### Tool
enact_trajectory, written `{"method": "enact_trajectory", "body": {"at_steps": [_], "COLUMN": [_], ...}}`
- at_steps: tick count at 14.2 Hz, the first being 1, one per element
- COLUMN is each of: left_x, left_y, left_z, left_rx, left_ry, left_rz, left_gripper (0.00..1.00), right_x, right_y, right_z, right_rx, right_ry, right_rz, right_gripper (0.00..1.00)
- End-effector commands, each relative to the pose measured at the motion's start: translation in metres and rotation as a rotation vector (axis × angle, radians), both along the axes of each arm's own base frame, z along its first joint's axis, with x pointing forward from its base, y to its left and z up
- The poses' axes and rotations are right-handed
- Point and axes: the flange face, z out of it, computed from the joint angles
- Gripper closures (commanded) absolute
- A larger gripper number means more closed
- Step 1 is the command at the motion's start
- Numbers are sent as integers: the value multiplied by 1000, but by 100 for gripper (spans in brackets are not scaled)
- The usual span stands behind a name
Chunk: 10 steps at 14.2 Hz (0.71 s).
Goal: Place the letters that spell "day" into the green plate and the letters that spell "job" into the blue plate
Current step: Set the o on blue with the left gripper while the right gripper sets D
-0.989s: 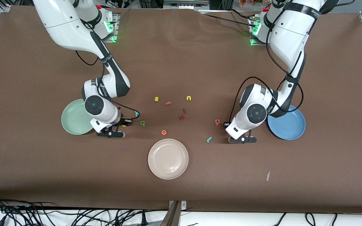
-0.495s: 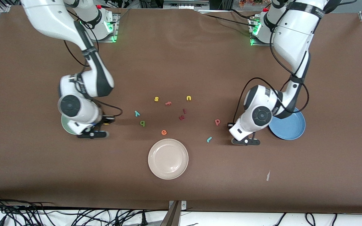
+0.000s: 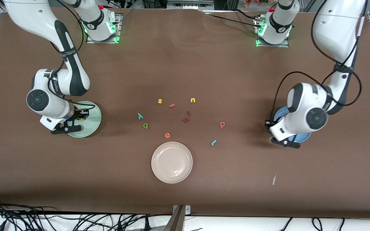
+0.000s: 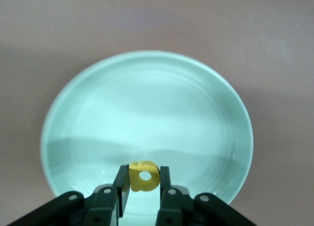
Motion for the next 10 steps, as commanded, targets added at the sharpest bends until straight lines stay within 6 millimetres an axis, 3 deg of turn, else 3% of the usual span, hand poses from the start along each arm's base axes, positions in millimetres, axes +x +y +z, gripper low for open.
{"method": "enact_trajectory", "body": {"at_steps": [1, 3, 4, 5, 6, 8, 10], "left_x": [-46, -61, -63, -64, -61, -45, -28], "left_y": [39, 59, 70, 78, 76, 66, 27], "left_z": [-1, -10, -13, -14, -11, 11, 31], "left_rx": [6, 10, 21, 43, 68, 78, 84], "left_ry": [-66, -86, -83, -79, -76, -68, -49], "left_rz": [-17, 16, 18, -3, -34, -42, -18], "left_gripper": [89, 84, 73, 28, 0, 0, 0], "right_x": [-10, -10, -10, -10, -13, -19, -26], "right_y": [-2, 6, 20, 42, 63, 101, 145], "right_z": [5, 21, 35, 51, 55, 51, 51], "right_rx": [17, 29, 41, 59, 68, 76, 96], "right_ry": [-11, -1, -3, -22, -29, -36, -66], "right_rz": [11, 2, 10, 15, 6, -53, -98], "right_gripper": [0, 0, 0, 0, 0, 0, 0]}}
